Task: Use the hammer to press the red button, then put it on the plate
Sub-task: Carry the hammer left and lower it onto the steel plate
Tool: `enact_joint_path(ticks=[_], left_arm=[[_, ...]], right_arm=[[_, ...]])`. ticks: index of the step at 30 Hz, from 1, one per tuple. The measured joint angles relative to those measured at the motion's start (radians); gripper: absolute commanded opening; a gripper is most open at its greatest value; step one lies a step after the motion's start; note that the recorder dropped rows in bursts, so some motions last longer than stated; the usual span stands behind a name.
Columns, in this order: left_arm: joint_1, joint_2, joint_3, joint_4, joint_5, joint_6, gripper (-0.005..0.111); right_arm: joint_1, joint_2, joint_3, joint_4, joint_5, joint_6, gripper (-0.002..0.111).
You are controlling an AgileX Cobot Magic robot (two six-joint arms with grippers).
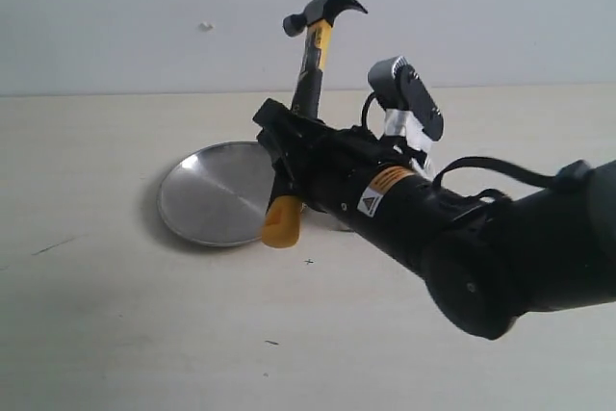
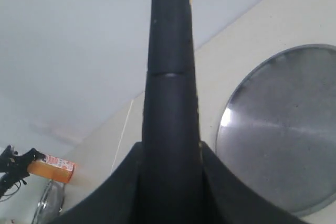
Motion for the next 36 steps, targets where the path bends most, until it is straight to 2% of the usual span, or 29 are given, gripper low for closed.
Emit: enact_joint_path(ticks=[9,19,36], left_arm=[[0.000,0.000,0.000,0.000,0.000,0.000,0.000],[0.000,0.000,0.000,0.000,0.000,0.000,0.000],[0.000,0.000,0.000,0.000,0.000,0.000,0.000]], right_arm=[[0.000,0.256,-0.171,-0.085,-0.093,0.188,0.000],[0.000,0.444,-0.351,-0.154,-0.099,0.314,0.000],[0.002,0.504,-0.532,-0.278,0.247,0.374,0.000]])
